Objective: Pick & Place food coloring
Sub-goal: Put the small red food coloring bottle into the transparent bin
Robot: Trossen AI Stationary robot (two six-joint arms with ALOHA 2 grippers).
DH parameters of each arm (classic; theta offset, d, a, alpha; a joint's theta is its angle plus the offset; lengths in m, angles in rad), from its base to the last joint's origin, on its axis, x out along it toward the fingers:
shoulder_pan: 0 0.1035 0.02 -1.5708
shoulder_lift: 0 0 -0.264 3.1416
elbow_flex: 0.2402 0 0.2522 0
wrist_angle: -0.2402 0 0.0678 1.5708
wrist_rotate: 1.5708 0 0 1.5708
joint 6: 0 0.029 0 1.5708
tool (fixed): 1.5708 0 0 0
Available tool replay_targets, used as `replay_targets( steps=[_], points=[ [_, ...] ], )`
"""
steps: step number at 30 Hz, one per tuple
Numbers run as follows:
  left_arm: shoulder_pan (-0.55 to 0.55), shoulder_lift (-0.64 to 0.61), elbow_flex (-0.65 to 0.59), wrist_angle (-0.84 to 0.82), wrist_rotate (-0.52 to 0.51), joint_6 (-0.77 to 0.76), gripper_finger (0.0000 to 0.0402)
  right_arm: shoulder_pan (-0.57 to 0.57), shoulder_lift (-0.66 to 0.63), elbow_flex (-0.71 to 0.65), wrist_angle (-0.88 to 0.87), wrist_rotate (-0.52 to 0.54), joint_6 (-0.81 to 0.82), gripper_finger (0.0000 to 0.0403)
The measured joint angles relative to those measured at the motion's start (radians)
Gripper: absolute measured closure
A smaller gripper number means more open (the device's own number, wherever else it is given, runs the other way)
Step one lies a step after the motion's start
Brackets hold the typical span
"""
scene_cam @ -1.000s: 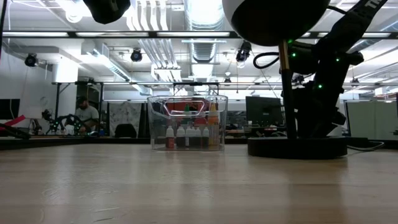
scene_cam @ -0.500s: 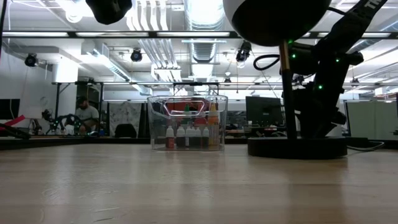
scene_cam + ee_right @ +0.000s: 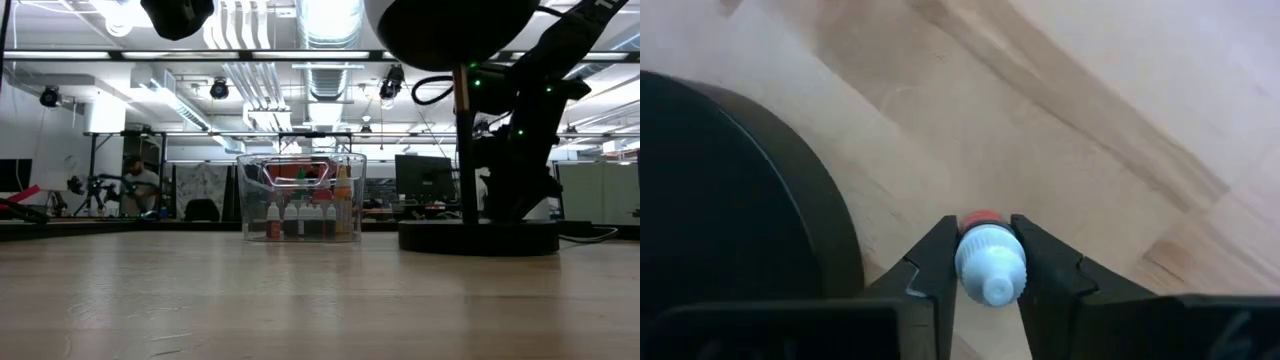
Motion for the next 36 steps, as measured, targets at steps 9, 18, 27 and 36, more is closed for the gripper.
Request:
replay_targets(
  steps=[9, 18, 27, 36],
  points=[
    [0.001, 0.000, 0.000, 0.000, 0.000, 0.000, 0.0161, 0.000, -0.119, 0.001, -0.163, 0.013, 0.115, 0.0333],
    [0.001, 0.000, 0.000, 0.000, 0.000, 0.000, 0.0161, 0.000, -0.329, 0.001, -0.399, 0.023, 0.250, 0.0334],
    [0.001, 0.000, 0.000, 0.000, 0.000, -0.005, 0.0161, 0.000, -0.533, 0.047, -0.578, 0.092, 0.321, 0.0335],
    [0.003, 0.000, 0.000, -0.001, 0.000, -0.006, 0.0161, -0.001, -0.551, 0.305, -0.776, 0.247, 0.266, 0.0335]
  ],
)
